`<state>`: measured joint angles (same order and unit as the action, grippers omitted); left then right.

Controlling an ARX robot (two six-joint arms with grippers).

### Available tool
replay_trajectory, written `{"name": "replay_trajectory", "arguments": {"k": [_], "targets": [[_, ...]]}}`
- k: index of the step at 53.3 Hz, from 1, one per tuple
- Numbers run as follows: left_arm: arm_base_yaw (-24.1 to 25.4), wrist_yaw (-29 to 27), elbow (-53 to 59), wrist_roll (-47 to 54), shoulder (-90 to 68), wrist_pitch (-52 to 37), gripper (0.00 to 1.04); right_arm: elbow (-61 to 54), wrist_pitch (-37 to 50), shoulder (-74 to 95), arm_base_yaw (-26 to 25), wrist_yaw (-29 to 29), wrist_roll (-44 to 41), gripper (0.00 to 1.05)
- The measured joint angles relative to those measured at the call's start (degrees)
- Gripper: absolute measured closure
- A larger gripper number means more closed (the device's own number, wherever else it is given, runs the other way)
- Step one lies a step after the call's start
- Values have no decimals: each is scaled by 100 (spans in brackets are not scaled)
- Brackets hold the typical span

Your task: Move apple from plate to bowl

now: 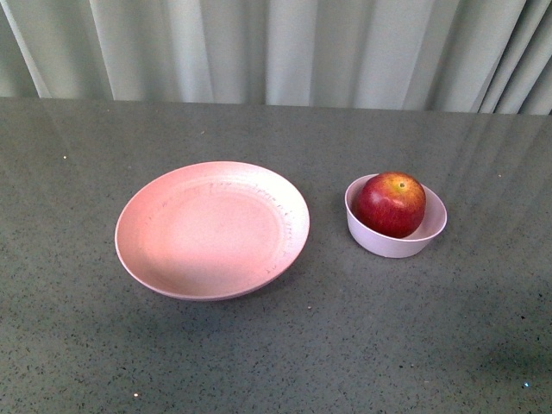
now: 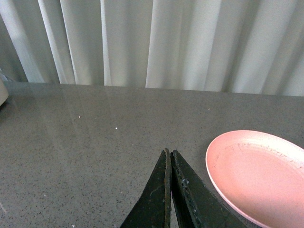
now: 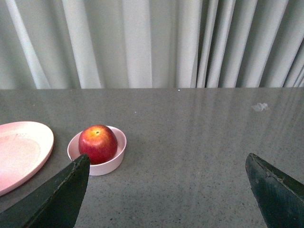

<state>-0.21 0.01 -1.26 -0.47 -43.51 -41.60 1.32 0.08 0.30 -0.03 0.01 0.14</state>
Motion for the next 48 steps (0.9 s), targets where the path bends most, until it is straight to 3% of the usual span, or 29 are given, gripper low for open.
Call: {"name": "replay_trajectory", "arguments": {"k": [20,48], "targets": [[0,-2,42,2,1779,1611,103,0,0,0,0,-2,0,9],[0,-2,42,2,2922,2728,103,0,0,0,2,0,0,9]]}}
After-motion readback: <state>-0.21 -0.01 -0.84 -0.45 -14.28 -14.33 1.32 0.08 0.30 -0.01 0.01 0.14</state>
